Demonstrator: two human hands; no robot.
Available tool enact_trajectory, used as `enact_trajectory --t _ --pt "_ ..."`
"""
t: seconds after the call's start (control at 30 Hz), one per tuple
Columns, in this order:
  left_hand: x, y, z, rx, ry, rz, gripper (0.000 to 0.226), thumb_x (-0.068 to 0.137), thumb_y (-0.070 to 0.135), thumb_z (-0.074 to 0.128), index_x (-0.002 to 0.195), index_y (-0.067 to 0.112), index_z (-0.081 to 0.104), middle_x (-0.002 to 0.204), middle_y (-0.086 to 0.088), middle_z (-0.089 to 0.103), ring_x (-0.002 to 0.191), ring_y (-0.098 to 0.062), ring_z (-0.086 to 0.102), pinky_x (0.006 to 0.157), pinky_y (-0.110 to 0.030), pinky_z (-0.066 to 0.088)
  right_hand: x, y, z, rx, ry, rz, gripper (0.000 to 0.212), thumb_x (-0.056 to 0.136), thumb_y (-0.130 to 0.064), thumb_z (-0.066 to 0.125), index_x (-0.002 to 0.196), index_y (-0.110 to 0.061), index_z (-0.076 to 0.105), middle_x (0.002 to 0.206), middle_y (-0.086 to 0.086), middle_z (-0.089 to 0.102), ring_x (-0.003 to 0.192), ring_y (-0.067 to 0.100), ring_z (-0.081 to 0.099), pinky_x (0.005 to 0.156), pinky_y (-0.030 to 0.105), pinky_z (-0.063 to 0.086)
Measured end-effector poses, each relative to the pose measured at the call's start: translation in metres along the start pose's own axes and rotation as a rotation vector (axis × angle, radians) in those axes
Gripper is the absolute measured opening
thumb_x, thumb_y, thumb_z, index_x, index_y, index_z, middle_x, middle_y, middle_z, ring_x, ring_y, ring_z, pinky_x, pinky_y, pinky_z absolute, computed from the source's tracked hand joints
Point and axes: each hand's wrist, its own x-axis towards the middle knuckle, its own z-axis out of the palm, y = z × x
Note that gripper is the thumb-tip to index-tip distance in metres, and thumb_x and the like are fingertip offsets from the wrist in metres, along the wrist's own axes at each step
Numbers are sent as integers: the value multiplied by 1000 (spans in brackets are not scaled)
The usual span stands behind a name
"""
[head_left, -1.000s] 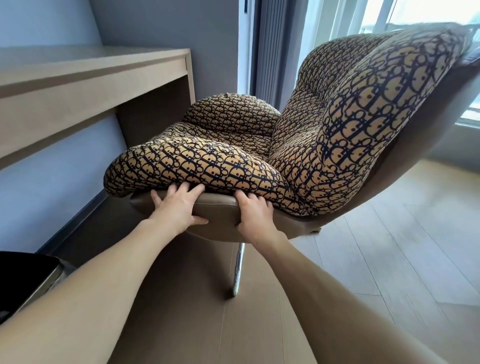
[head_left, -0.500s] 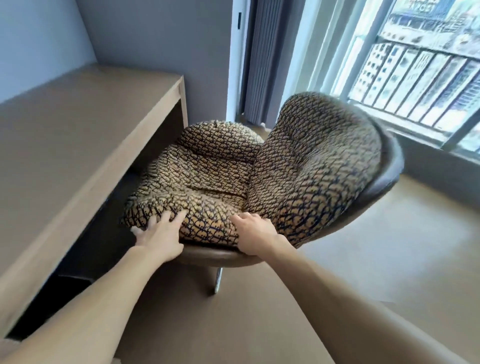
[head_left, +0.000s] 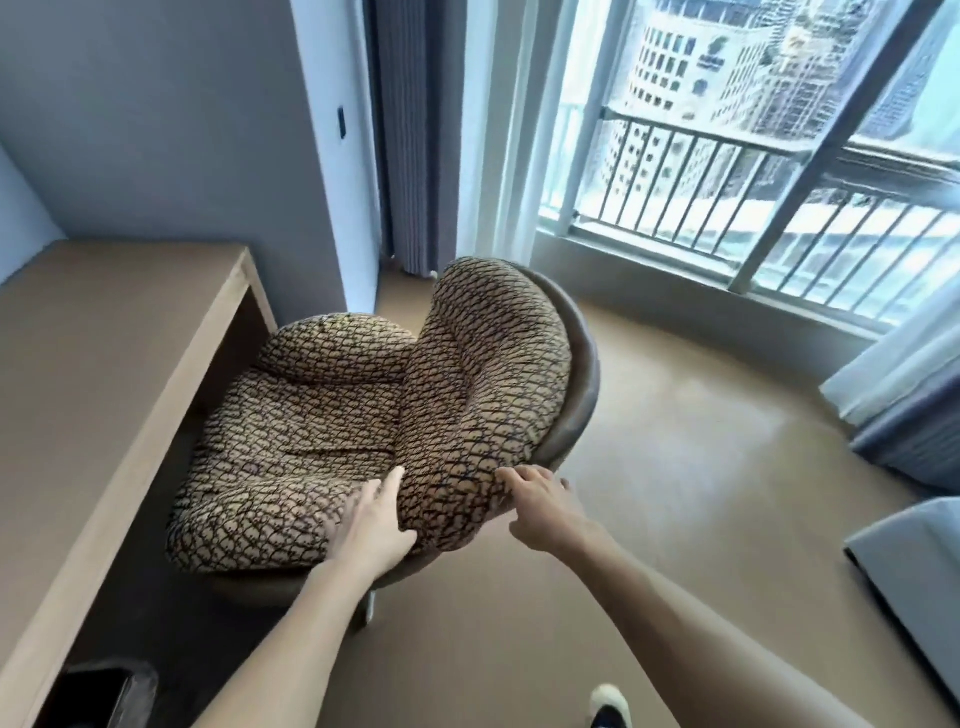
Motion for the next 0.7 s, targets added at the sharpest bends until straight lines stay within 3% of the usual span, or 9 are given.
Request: enact_trajectory --t 0.3,0.7 --pt "64 166 50 -65 -105 -141 92 84 42 67 158 39 12 160 1 27 144 -31 34 114 -59 33 63 172 -50 82 -71 -70 67 84 -19 61 146 -29 38 152 -1 42 147 24 34 112 50 38" --pt "173 274 64 -79 -87 -242 83 80 34 67 151 40 23 154 -1 34 138 -31 37 110 -61 33 147 282 -92 37 -137 -183 68 86 -16 58 150 -25 36 153 2 43 145 27 35 111 49 38"
